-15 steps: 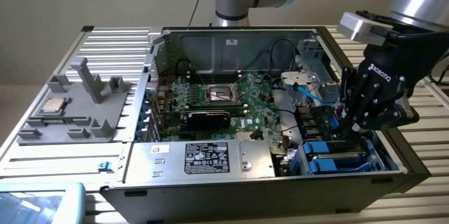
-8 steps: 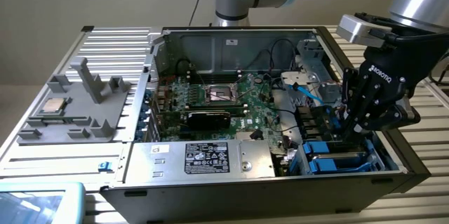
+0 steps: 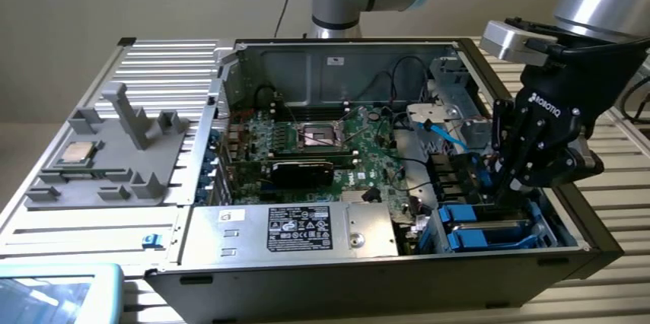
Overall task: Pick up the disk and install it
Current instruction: 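Insert the first disk wire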
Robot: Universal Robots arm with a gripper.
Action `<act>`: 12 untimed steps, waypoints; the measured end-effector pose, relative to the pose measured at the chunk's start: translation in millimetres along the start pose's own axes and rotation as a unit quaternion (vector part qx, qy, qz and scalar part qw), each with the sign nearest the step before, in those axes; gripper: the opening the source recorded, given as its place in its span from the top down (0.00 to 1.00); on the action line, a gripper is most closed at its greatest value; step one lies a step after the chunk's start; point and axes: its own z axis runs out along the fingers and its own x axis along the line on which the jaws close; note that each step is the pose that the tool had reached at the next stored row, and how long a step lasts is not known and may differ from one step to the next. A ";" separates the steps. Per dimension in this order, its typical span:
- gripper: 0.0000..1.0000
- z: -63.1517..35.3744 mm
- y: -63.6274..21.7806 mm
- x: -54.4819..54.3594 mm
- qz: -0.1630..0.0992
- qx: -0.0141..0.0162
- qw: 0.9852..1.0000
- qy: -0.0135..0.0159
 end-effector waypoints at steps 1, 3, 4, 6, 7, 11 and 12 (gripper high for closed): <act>0.83 0.6 1.2 -0.1 0.000 0.001 1.000 0.000; 0.83 0.9 2.2 0.2 0.001 0.002 1.000 0.000; 0.83 1.0 2.1 0.8 0.000 0.002 1.000 -0.001; 0.83 1.7 2.0 1.4 0.000 0.002 1.000 -0.001; 0.83 2.1 2.0 1.7 0.000 0.003 1.000 -0.002; 0.83 3.8 1.7 4.0 -0.001 0.004 1.000 -0.009; 0.83 4.3 1.7 4.9 -0.001 0.004 1.000 -0.013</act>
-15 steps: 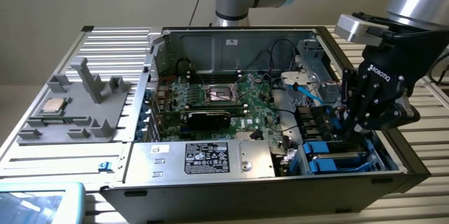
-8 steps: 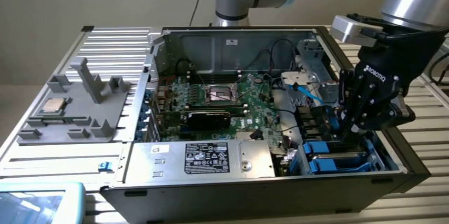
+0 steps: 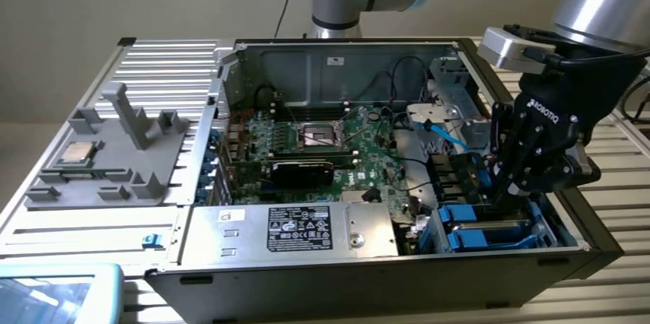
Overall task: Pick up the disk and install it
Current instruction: 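Insert the first disk wire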
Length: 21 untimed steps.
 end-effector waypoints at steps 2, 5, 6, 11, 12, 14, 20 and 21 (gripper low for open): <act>0.83 0.8 -0.1 2.8 -0.001 0.000 1.000 -0.008; 0.83 1.1 -0.2 3.8 -0.002 0.000 1.000 -0.011; 0.83 1.2 -0.2 3.8 -0.002 0.000 1.000 -0.011; 0.83 3.4 -0.4 3.3 -0.001 0.000 1.000 -0.011; 0.83 3.4 -0.4 3.4 -0.001 0.000 1.000 -0.011; 0.83 3.5 -0.4 3.3 -0.001 0.000 1.000 -0.011; 0.83 5.0 -0.2 3.0 0.000 0.003 1.000 -0.012; 0.83 5.4 0.1 2.9 0.000 0.004 1.000 -0.012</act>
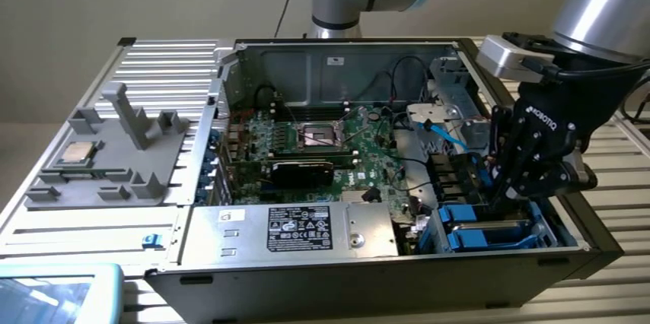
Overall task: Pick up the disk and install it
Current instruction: 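Insert the first disk wire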
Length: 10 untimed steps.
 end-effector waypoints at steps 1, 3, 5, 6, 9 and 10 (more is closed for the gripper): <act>0.83 0.3 0.3 -0.1 0.000 0.000 1.000 0.000; 0.83 0.4 0.7 -0.7 0.000 0.001 1.000 0.000; 0.83 0.4 1.1 -1.8 0.001 0.002 1.000 0.000; 0.83 0.4 1.1 -1.9 0.001 0.002 1.000 0.000; 0.83 0.6 1.1 -1.7 0.001 0.002 1.000 0.000; 0.83 0.7 1.1 -1.4 0.002 0.002 1.000 0.000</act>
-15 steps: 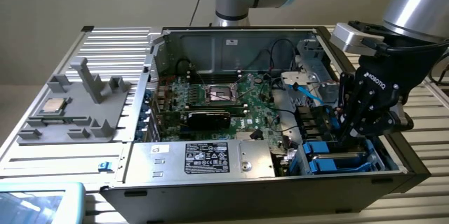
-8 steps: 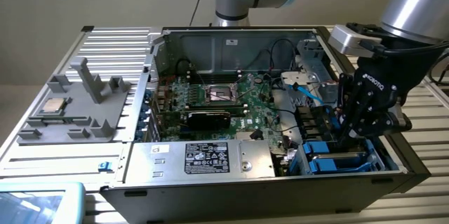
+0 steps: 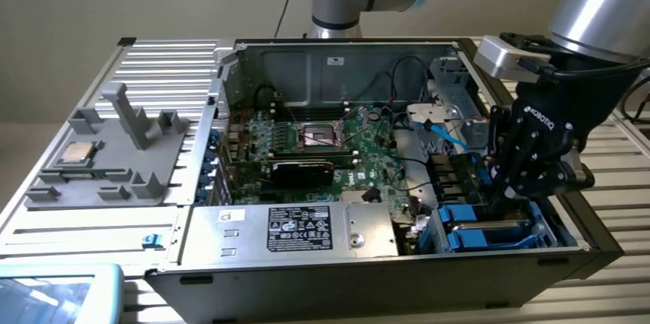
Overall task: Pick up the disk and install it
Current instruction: 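Insert the first disk wire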
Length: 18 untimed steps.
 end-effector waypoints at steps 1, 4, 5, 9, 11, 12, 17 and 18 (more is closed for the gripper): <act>0.83 0.1 0.0 0.4 0.000 0.000 1.000 0.000; 0.83 0.2 0.0 0.8 0.002 0.000 1.000 0.000; 0.83 0.5 0.0 0.8 0.002 0.000 1.000 0.000; 0.83 1.3 0.2 0.7 0.004 0.002 1.000 0.000; 0.83 1.7 0.3 0.6 0.005 0.002 1.000 -0.001; 0.83 1.7 0.2 0.6 0.006 0.002 1.000 -0.001; 0.83 1.9 0.1 0.5 0.009 0.001 1.000 -0.001; 0.83 1.9 0.0 0.5 0.010 0.001 1.000 -0.001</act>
